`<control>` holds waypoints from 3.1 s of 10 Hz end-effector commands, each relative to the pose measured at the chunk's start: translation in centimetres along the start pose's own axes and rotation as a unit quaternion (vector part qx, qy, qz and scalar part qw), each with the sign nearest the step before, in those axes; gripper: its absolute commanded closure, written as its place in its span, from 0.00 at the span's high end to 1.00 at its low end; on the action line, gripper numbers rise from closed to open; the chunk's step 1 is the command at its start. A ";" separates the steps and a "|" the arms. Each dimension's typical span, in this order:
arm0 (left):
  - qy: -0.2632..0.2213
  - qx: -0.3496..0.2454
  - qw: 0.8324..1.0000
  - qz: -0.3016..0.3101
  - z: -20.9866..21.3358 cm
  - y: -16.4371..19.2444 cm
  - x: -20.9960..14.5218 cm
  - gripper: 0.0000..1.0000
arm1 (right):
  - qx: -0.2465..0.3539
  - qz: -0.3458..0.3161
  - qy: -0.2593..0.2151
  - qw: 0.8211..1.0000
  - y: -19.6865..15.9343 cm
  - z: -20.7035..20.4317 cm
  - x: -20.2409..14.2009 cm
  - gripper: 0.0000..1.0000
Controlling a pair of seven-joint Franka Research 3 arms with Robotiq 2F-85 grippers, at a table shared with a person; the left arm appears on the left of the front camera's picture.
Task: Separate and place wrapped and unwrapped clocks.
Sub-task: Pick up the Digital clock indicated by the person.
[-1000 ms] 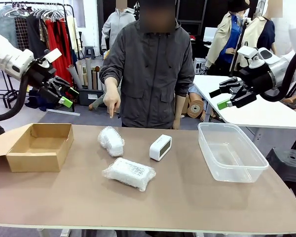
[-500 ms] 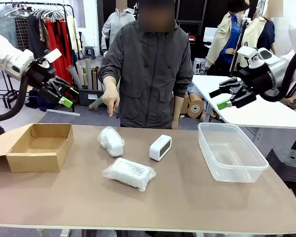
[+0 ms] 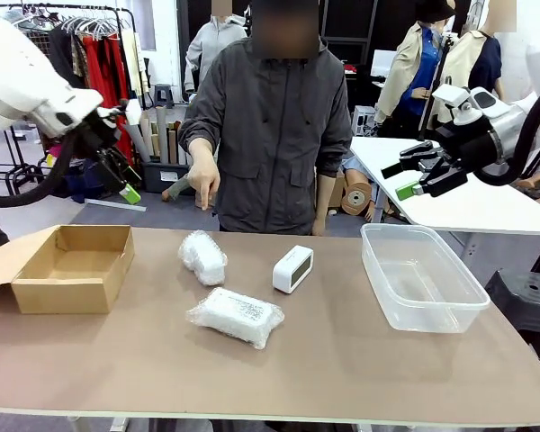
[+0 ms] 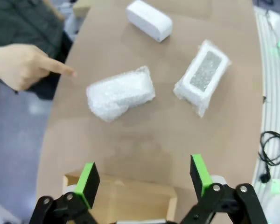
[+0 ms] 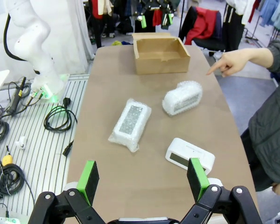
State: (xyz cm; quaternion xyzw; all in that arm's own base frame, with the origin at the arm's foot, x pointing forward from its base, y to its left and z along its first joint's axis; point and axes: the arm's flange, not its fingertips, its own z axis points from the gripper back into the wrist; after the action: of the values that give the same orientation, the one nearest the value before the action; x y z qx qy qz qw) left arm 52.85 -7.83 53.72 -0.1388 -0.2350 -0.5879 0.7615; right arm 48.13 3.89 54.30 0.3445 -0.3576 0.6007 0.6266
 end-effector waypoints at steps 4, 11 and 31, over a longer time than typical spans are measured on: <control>0.065 0.058 0.991 0.103 -5.4 -3.3 4.2 1.00 | 0.000 0.001 -0.003 1.000 0.0 0.1 0.1 1.00; 0.054 0.039 0.994 0.092 -4.4 -3.2 3.9 1.00 | 0.000 0.001 -0.003 1.000 0.0 0.1 0.1 1.00; 0.064 0.166 0.766 0.618 -14.7 1.8 12.0 1.00 | 0.000 0.001 -0.003 1.000 0.0 0.1 0.1 1.00</control>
State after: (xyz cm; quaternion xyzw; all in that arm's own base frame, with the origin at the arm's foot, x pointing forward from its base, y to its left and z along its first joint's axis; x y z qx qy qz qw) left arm 59.81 -24.52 47.20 -0.0796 -0.1413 0.0484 0.9856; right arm 48.14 3.85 54.27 0.3443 -0.3574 0.6003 0.6272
